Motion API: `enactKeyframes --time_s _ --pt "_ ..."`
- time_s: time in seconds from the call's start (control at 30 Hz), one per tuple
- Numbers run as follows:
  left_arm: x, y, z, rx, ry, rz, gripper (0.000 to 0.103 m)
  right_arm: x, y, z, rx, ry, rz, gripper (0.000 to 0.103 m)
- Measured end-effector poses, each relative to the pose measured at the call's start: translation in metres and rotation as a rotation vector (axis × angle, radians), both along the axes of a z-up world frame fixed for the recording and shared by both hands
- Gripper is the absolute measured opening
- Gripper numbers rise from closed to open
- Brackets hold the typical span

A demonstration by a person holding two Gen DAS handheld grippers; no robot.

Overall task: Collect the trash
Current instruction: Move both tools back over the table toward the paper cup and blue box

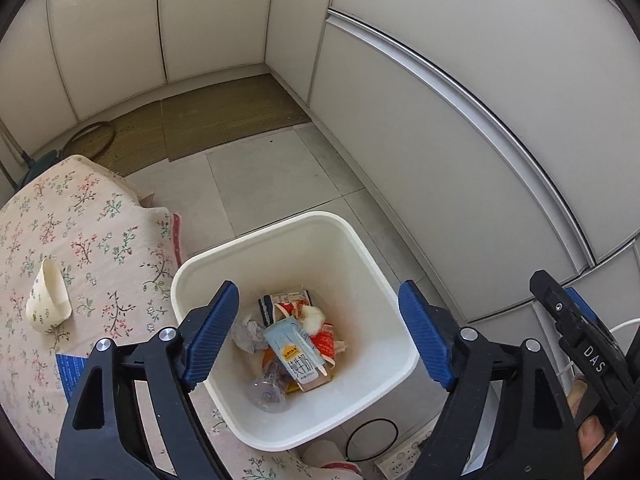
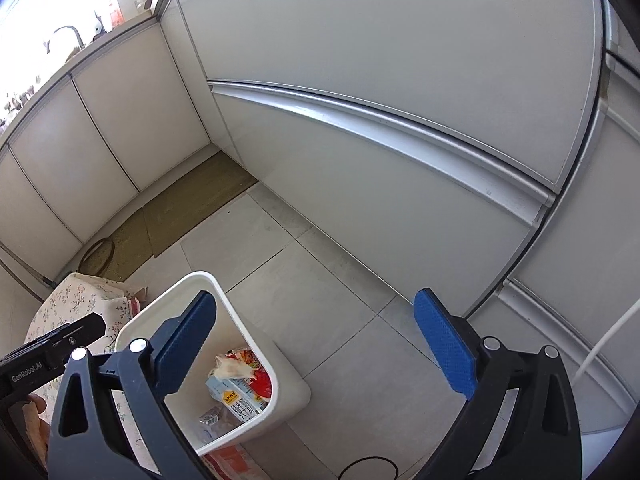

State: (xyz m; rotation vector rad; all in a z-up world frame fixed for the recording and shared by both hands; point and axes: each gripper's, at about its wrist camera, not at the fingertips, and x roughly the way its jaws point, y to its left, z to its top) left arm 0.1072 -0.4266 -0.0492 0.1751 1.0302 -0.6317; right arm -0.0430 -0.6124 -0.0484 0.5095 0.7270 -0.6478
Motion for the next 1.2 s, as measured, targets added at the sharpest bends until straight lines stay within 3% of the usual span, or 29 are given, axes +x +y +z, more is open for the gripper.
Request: enactKeyframes --time_s 0.23,0.73,1.2 --pt "0.001 0.040 -0.002 0.020 -0.060 0.073 0.084 0.020 0.032 0.005 -0.070 0.036 0.068 0.096" --pt "0.010 0.155 0.011 0.047 -0.127 0.264 0.085 0.077 0.137 0.017 -0.168 0.071 0.305 0.096" --pt "0.031 0.277 0.004 0.055 -0.087 0.448 0.089 0.140 0.264 0.016 -0.239 0.101 0.544 0.096"
